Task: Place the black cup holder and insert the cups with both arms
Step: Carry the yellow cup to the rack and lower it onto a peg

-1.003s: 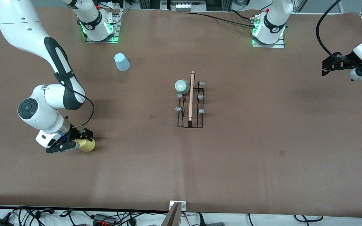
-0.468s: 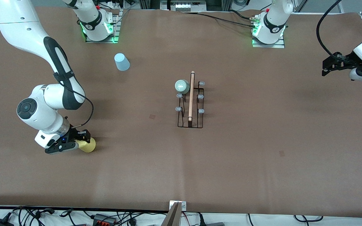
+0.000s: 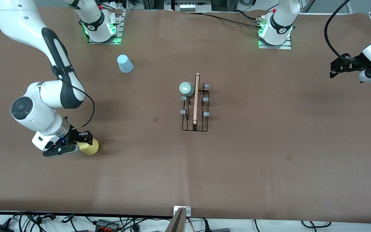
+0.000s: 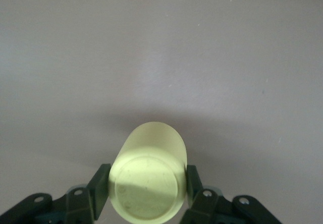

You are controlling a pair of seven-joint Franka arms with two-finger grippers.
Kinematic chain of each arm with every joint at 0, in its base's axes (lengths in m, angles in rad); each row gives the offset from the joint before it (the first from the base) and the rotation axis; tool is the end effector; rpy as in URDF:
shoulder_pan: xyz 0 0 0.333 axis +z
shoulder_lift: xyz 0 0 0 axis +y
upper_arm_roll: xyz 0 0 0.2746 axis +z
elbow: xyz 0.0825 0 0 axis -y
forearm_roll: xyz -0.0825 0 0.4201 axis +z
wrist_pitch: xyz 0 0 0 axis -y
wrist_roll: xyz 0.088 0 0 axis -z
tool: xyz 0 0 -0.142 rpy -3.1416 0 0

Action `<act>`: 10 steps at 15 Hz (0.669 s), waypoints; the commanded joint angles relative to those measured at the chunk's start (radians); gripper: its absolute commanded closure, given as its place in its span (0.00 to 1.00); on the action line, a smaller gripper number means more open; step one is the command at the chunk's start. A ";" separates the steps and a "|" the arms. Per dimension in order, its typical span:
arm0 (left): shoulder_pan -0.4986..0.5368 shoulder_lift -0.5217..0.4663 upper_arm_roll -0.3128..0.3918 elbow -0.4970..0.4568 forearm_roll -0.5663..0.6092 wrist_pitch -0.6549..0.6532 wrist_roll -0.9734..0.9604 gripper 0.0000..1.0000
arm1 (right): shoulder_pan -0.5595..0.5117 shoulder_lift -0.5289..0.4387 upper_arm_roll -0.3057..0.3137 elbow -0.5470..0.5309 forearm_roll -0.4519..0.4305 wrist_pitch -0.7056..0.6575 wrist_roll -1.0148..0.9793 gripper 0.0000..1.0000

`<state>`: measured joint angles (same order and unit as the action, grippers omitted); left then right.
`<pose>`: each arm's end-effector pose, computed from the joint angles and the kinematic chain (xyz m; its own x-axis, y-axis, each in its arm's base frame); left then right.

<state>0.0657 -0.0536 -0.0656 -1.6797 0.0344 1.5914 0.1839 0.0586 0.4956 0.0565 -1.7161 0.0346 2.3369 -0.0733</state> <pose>0.5747 0.0043 0.5258 0.9822 -0.1831 -0.0412 -0.1844 -0.9824 -0.0308 0.6898 0.0795 0.2209 0.9799 0.1527 0.1282 0.1596 -0.9861 -0.0453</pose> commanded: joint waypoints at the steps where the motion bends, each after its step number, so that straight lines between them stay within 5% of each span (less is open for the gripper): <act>1: 0.000 -0.003 0.007 0.000 -0.016 -0.008 0.022 0.00 | 0.064 -0.113 0.005 -0.020 0.018 -0.123 0.160 0.86; 3: 0.000 -0.003 0.007 0.000 -0.016 -0.008 0.022 0.00 | 0.116 -0.153 0.014 -0.020 0.016 -0.172 0.321 0.86; 10: 0.000 -0.003 0.009 0.000 -0.016 -0.008 0.022 0.00 | 0.219 -0.166 0.235 0.036 -0.016 -0.168 0.975 0.86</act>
<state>0.0663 -0.0536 -0.0647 -1.6798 0.0344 1.5913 0.1839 0.2458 0.3316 0.2658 -1.7121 0.0350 2.1751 0.7582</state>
